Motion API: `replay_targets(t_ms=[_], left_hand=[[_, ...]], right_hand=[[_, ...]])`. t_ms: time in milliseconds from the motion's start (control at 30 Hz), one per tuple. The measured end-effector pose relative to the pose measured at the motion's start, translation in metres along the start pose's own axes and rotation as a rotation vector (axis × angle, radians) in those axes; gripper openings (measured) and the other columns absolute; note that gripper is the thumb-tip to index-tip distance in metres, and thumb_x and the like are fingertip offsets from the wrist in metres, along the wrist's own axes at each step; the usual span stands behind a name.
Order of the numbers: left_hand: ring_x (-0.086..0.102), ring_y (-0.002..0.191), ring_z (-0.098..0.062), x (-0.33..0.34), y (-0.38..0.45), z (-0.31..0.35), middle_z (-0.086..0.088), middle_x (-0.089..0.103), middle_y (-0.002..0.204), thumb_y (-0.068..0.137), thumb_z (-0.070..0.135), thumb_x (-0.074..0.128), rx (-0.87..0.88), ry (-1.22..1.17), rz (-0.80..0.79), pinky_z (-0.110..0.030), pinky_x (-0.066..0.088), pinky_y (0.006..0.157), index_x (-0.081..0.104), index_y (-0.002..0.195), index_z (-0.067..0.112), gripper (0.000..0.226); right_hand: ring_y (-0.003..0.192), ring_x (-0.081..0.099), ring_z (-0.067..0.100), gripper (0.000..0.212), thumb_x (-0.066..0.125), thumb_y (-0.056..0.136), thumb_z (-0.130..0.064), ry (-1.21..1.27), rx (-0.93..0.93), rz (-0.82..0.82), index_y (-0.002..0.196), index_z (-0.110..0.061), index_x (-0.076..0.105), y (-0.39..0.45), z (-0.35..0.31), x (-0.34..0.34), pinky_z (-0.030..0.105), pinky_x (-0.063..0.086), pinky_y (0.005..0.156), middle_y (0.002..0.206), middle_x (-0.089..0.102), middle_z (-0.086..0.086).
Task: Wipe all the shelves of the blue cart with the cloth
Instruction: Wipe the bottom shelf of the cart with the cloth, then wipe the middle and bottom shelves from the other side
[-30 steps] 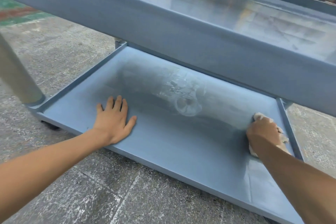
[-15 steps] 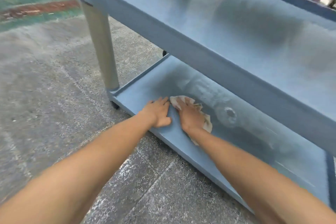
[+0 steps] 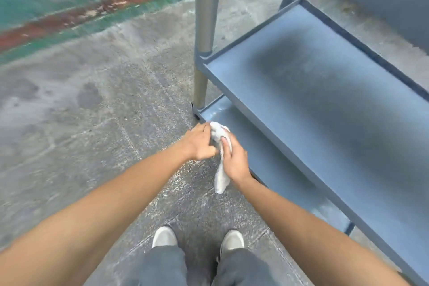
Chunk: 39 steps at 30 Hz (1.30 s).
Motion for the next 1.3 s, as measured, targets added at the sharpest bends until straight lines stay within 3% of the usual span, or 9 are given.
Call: replay_targets(t_ms=[133,267,367,533,700,867,1033,1133,1300], left_hand=[[0.057,0.114,-0.025,-0.039,-0.076,0.033,-0.002,0.064,0.114,0.065,0.032,0.059,-0.021,-0.548,-0.016,-0.036,0.045,0.096,0.061,0.116,0.019,0.052],[0.051,0.128,-0.016,-0.042,-0.149,0.072,0.009,0.056,0.141,0.067,0.054,0.069,-0.129,-0.839,-0.202,-0.046,0.038,0.11,0.052,0.137,0.036,0.075],[0.063,0.113,-0.011,-0.04,-0.19,0.117,0.009,0.063,0.127,0.058,0.059,0.082,-0.152,-1.004,-0.277,-0.03,0.051,0.087,0.058,0.121,0.035,0.071],[0.068,0.111,-0.013,0.001,-0.251,0.191,0.005,0.066,0.127,0.049,0.066,0.091,-0.195,-1.012,-0.398,-0.035,0.058,0.083,0.046,0.134,0.026,0.104],[0.071,0.108,-0.013,0.085,-0.316,0.289,0.002,0.073,0.121,0.07,0.054,0.087,-0.132,-1.024,-0.622,-0.028,0.058,0.077,0.07,0.118,0.033,0.055],[0.073,0.104,-0.014,0.155,-0.37,0.406,-0.001,0.075,0.119,0.077,0.039,0.086,-0.101,-0.996,-0.634,-0.027,0.058,0.074,0.073,0.118,0.027,0.045],[0.072,0.108,-0.021,0.215,-0.401,0.521,-0.007,0.073,0.122,0.091,0.014,0.072,-0.093,-0.919,-0.67,-0.03,0.06,0.075,0.062,0.131,0.015,0.041],[0.072,0.109,-0.025,0.24,-0.403,0.573,-0.01,0.074,0.12,0.091,0.009,0.069,-0.095,-0.82,-0.695,-0.031,0.059,0.078,0.062,0.132,0.011,0.041],[0.074,0.101,-0.021,0.277,-0.373,0.658,-0.009,0.076,0.115,0.089,0.008,0.065,-0.07,-0.835,-0.813,-0.031,0.059,0.075,0.065,0.125,0.012,0.036]], right_hand=[[0.138,0.05,0.004,0.033,0.041,0.112,-0.02,0.133,0.037,-0.015,0.139,-0.025,0.059,-0.046,-0.087,-0.024,0.018,0.03,0.118,0.146,0.058,-0.009],[0.123,0.064,0.015,0.035,0.041,0.112,-0.027,0.356,0.25,0.03,0.136,-0.014,0.063,-0.099,-0.134,-0.072,0.038,0.046,0.111,0.131,0.07,0.004],[0.119,0.068,0.023,0.039,0.042,0.111,-0.036,0.606,0.433,0.022,0.138,-0.014,0.06,-0.148,-0.15,-0.105,0.046,0.05,0.108,0.129,0.071,0.01],[0.131,0.057,0.046,0.058,0.037,0.109,-0.048,1.029,0.636,0.114,0.146,-0.006,0.053,-0.241,-0.15,-0.167,0.062,0.044,0.111,0.138,0.062,0.029],[0.13,0.059,0.041,0.068,0.03,0.107,-0.055,1.23,0.718,0.103,0.141,-0.003,0.059,-0.363,-0.121,-0.23,0.051,0.051,0.103,0.137,0.063,0.027],[0.115,0.07,0.038,0.061,0.042,0.104,-0.054,1.292,0.635,0.149,0.126,-0.005,0.072,-0.468,-0.077,-0.322,0.052,0.054,0.099,0.13,0.068,0.027],[0.103,0.074,0.036,0.044,0.072,0.09,-0.017,1.139,0.598,0.293,0.133,-0.012,0.062,-0.545,-0.034,-0.423,0.047,0.061,0.087,0.116,0.075,0.02],[0.087,0.077,0.028,0.039,0.066,0.093,0.002,1.091,0.618,0.36,0.126,-0.018,0.063,-0.571,-0.011,-0.474,0.039,0.063,0.074,0.099,0.079,0.012],[0.094,0.074,0.032,0.04,0.055,0.096,0.002,1.083,0.71,0.37,0.135,-0.002,0.06,-0.585,0.025,-0.558,0.04,0.063,0.078,0.114,0.074,0.023]])
Point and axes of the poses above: each hand's wrist, its own y-axis towards the middle knuckle, its own x-axis out of the palm, z = x × y, the point moved 9 cm from there along y, towards the middle knuckle
